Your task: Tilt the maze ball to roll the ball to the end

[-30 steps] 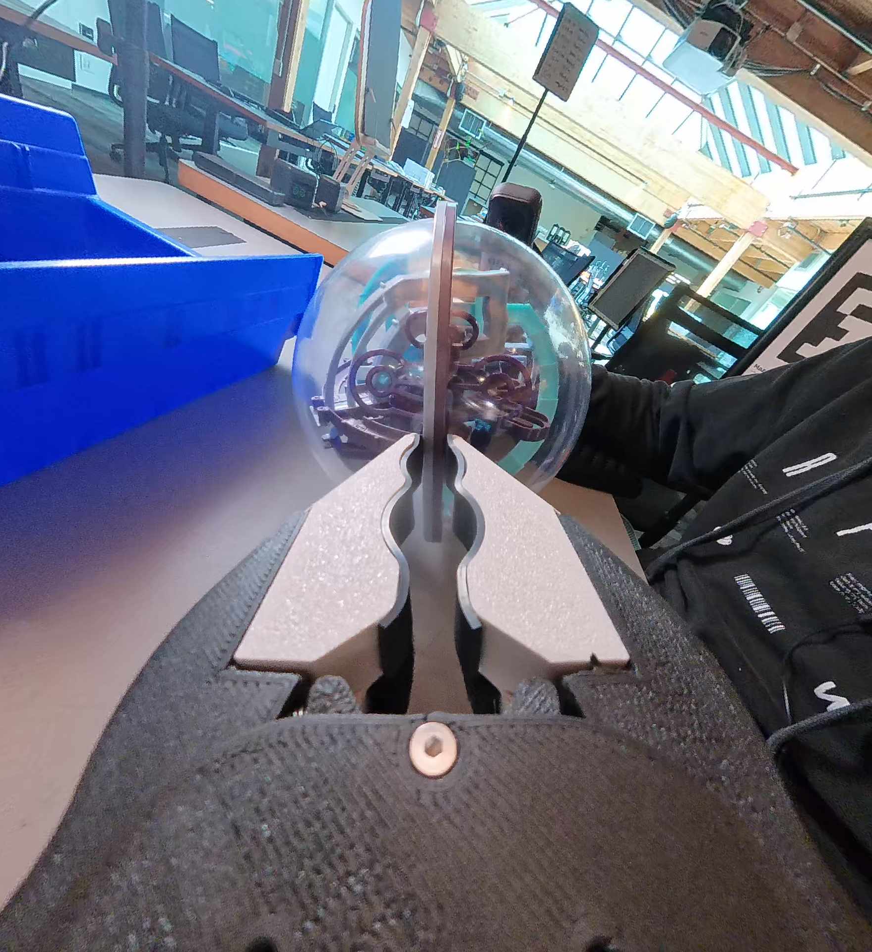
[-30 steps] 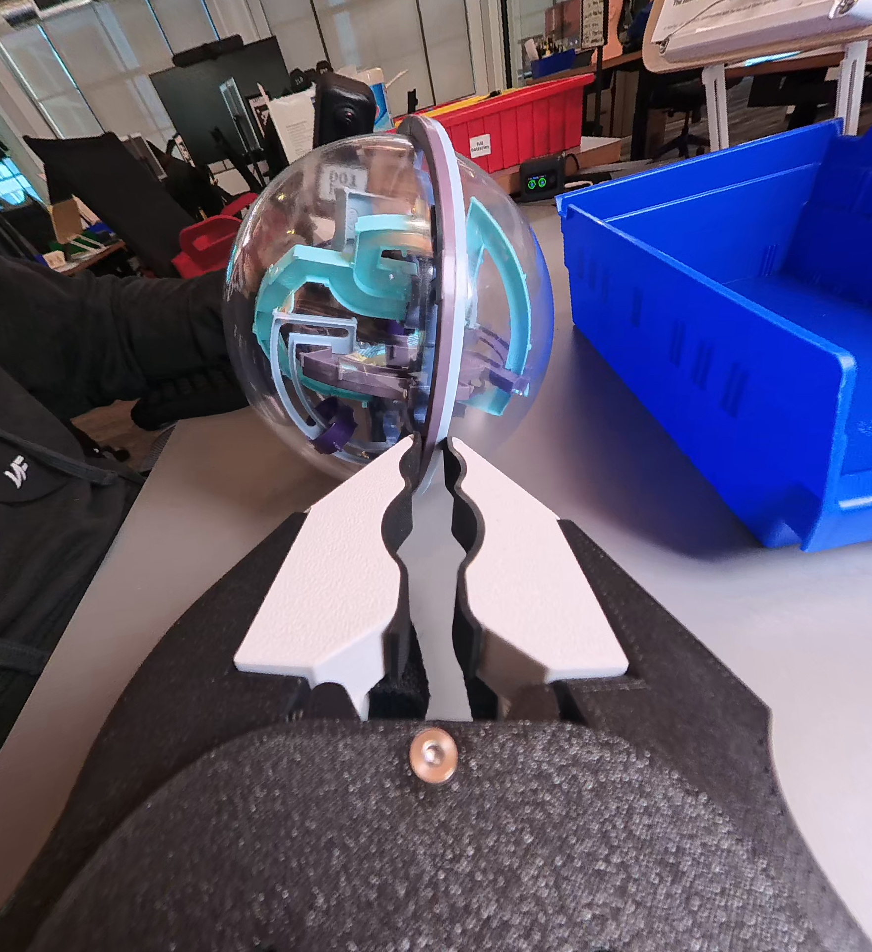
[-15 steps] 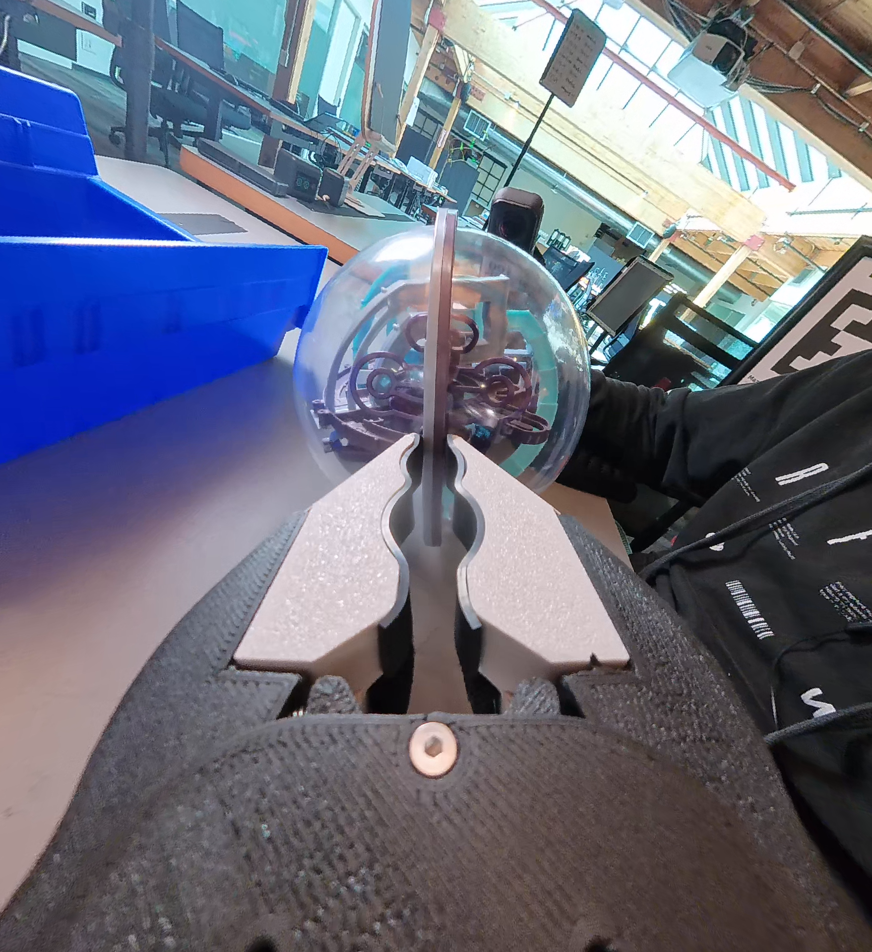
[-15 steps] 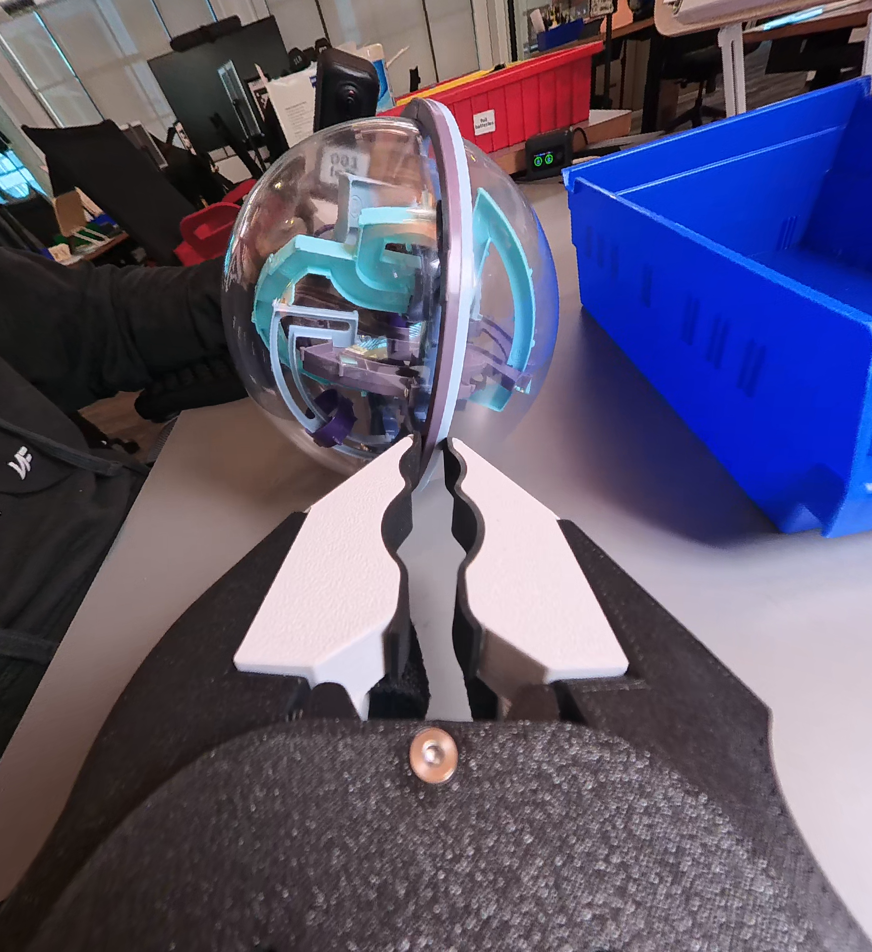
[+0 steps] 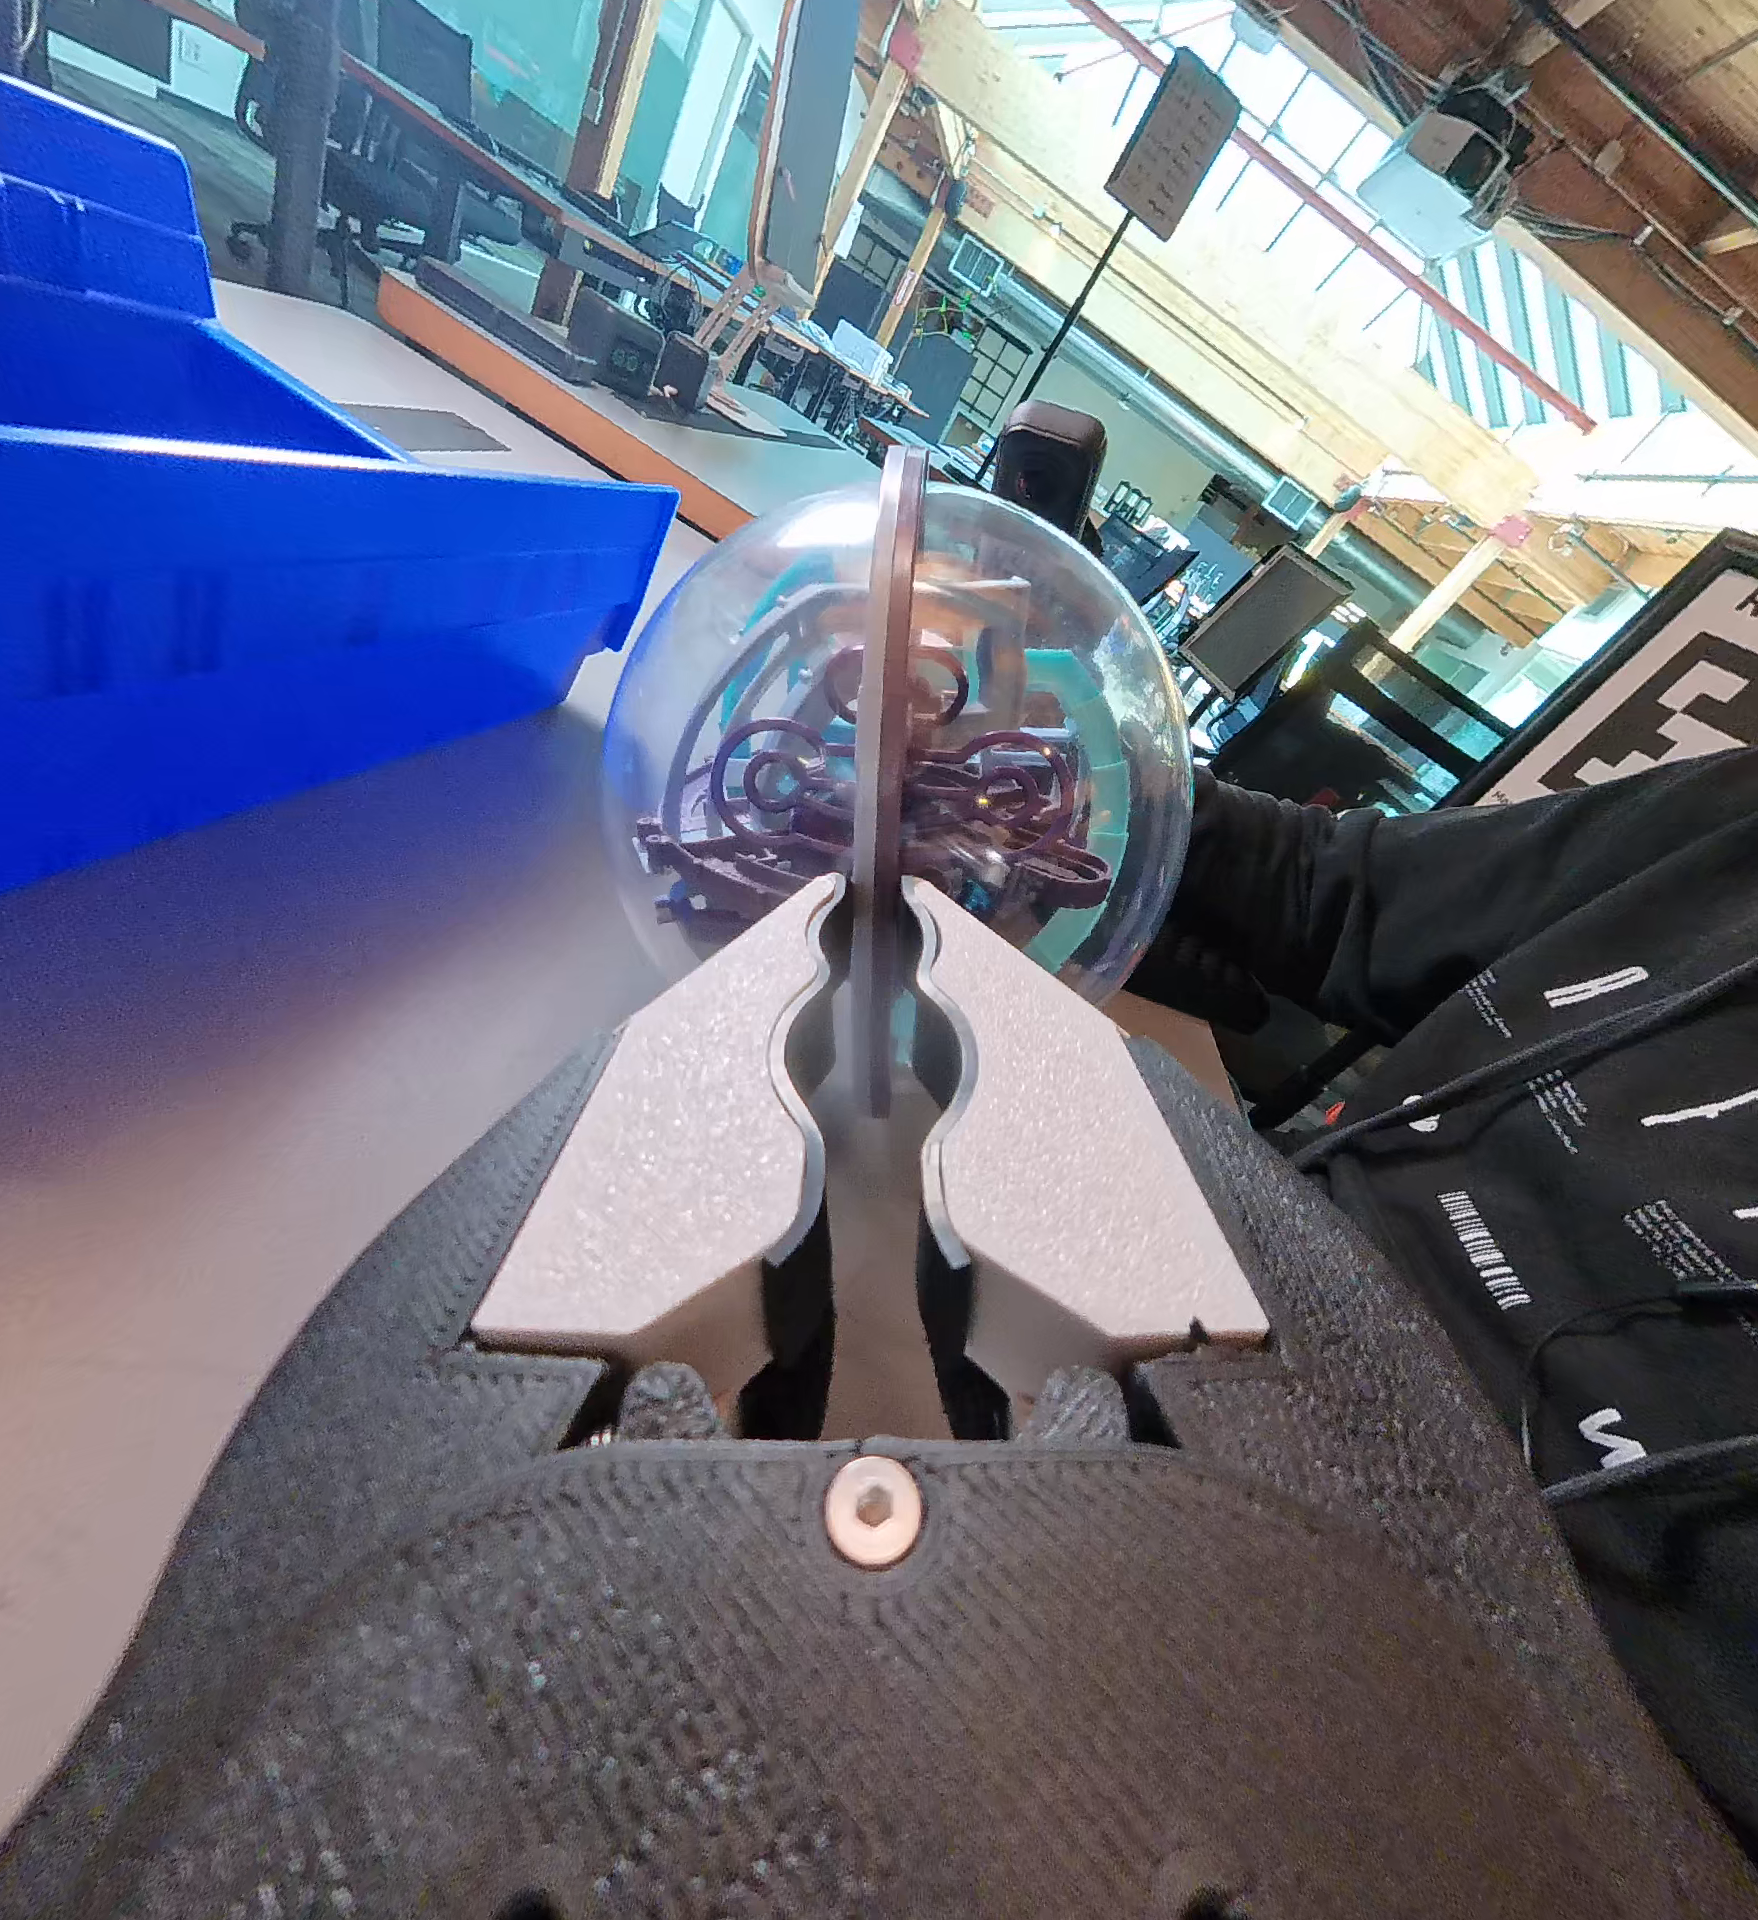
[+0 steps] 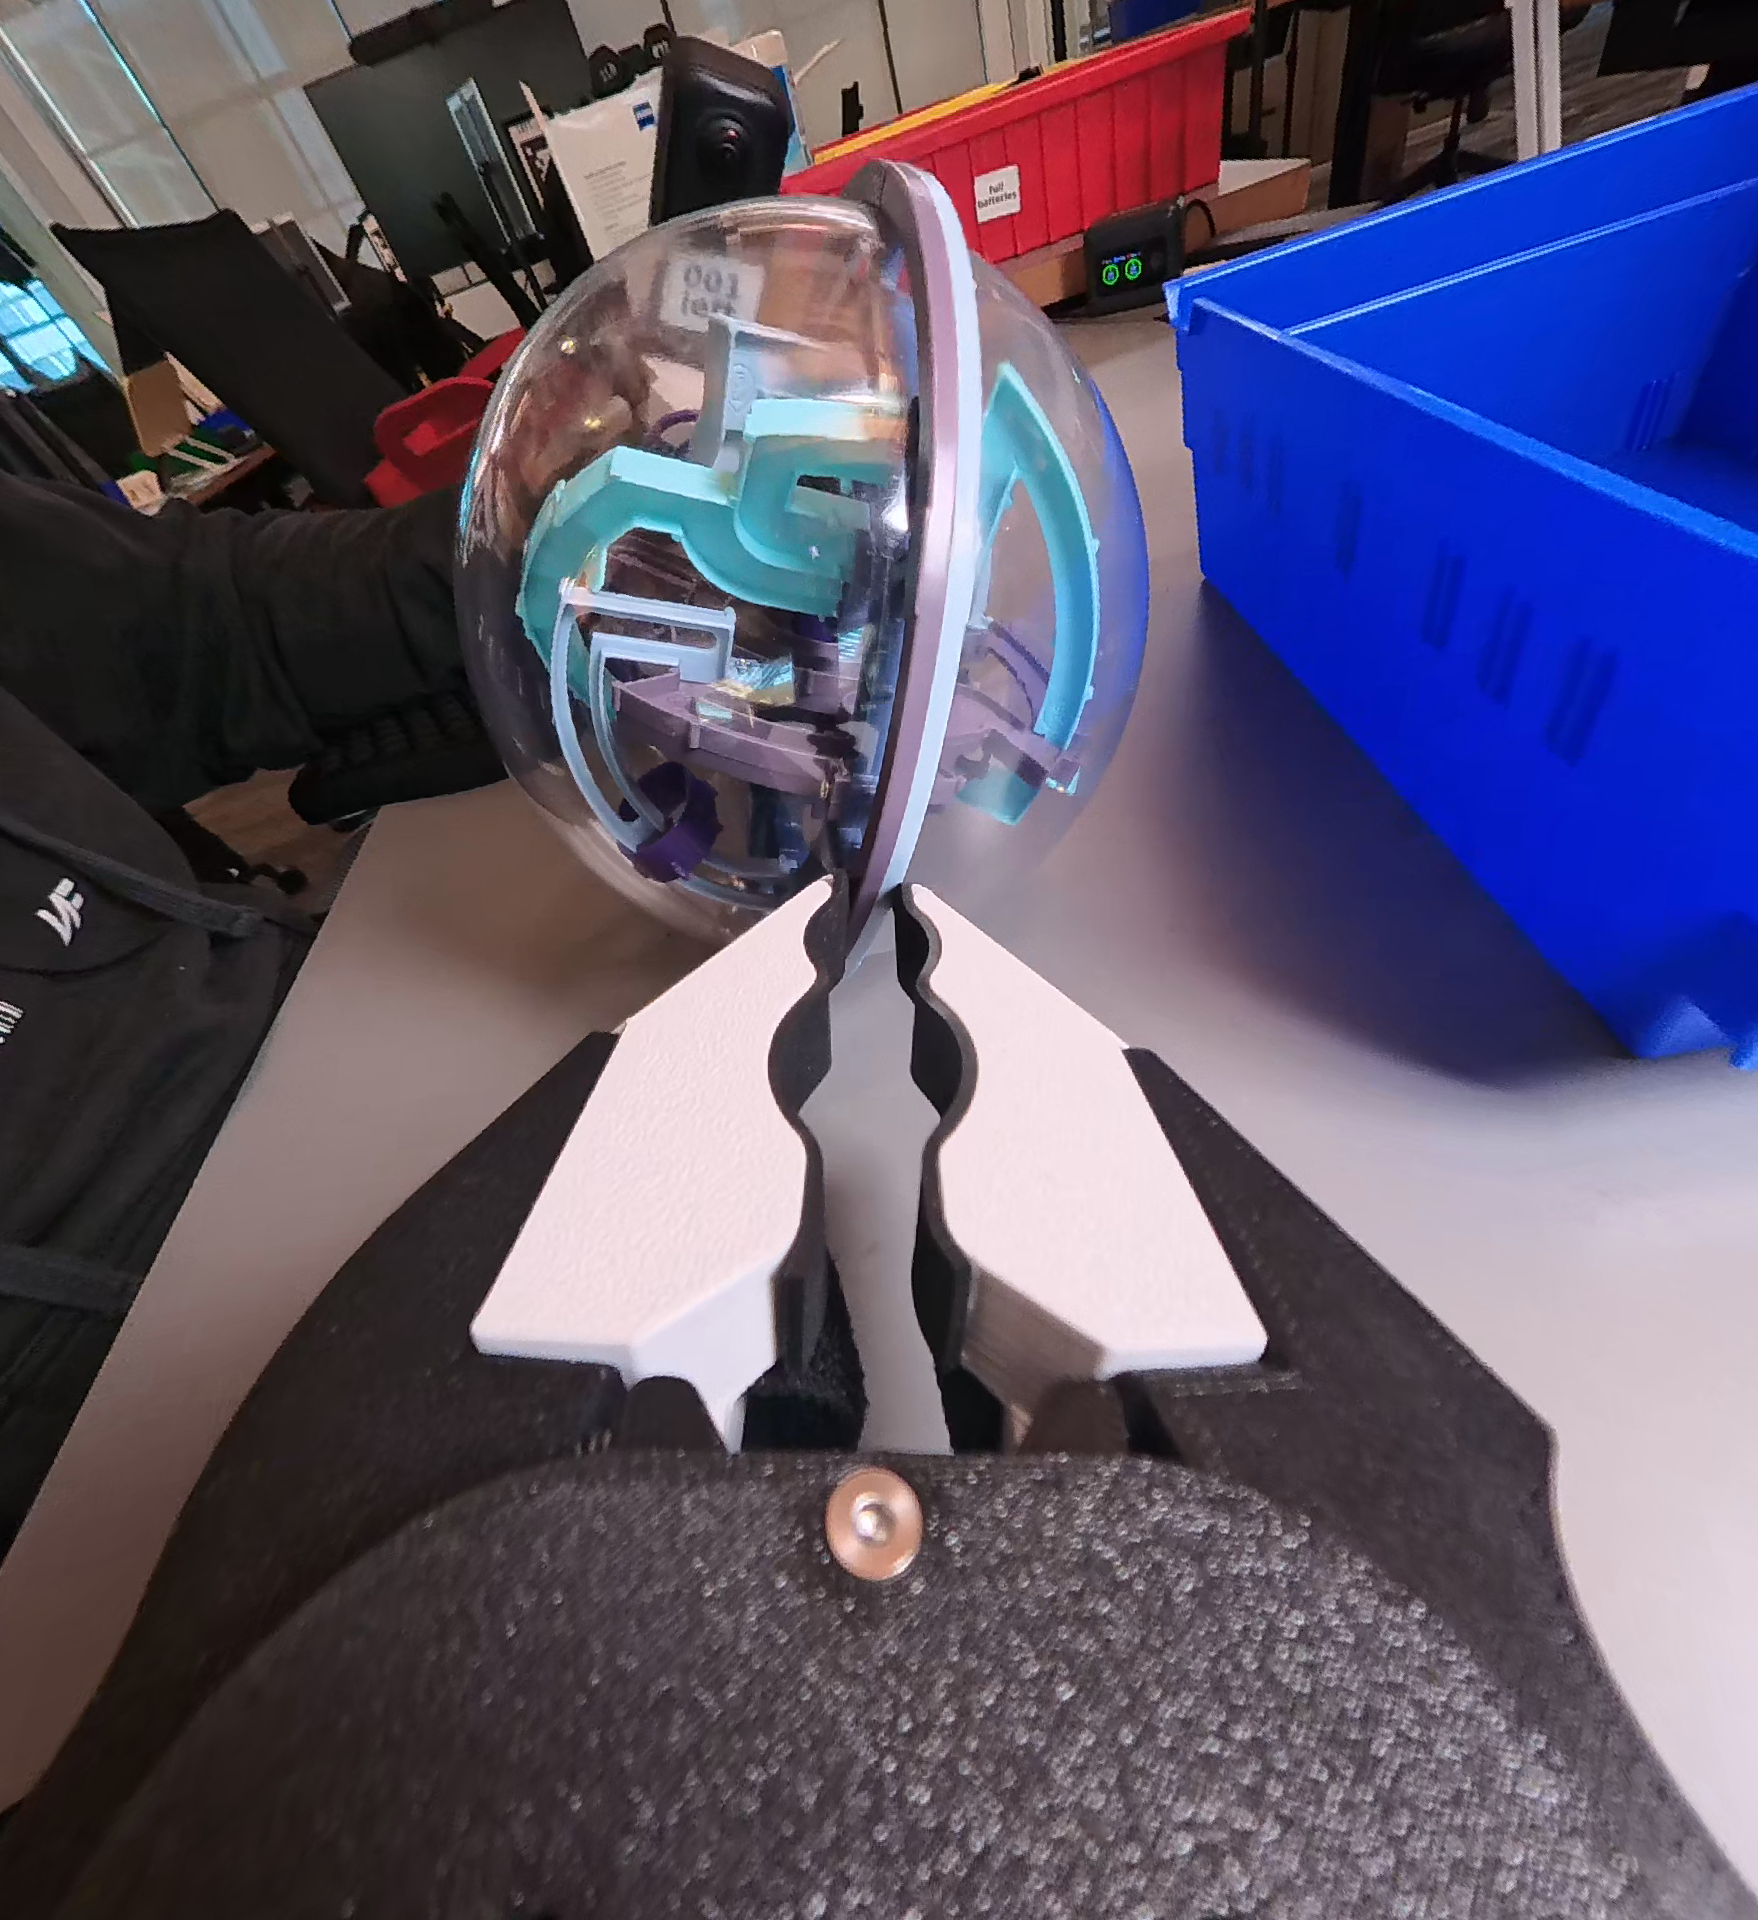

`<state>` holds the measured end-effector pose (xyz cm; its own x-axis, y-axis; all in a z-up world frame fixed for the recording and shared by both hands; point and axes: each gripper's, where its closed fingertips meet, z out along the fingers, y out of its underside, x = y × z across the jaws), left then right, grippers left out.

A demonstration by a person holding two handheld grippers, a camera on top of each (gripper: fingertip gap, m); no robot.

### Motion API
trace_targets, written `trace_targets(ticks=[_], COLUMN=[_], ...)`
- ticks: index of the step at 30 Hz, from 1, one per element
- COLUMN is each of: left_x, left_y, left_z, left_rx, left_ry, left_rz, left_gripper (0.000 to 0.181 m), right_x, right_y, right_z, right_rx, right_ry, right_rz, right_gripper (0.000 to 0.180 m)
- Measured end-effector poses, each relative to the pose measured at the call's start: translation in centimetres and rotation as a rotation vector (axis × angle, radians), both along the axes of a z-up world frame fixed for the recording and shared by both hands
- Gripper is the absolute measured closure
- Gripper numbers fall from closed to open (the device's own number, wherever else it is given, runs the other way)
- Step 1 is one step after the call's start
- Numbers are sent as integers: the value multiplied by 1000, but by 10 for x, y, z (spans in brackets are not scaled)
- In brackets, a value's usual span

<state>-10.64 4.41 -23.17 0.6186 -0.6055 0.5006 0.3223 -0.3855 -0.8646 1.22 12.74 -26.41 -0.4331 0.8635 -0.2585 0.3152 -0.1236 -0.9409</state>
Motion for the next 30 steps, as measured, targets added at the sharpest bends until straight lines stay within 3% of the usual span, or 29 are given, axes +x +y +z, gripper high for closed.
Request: trace_targets(ticks=[30], left_x=[0], left_y=[3], left_z=[-11], left_rx=[-134], left_ry=[-131], left_rz=[14], left_gripper=[174], right_x=[5], right_y=[-1], right_z=[-5], right_rx=[-79], right_ry=[-46], right_rz=[28], right_gripper=[173])
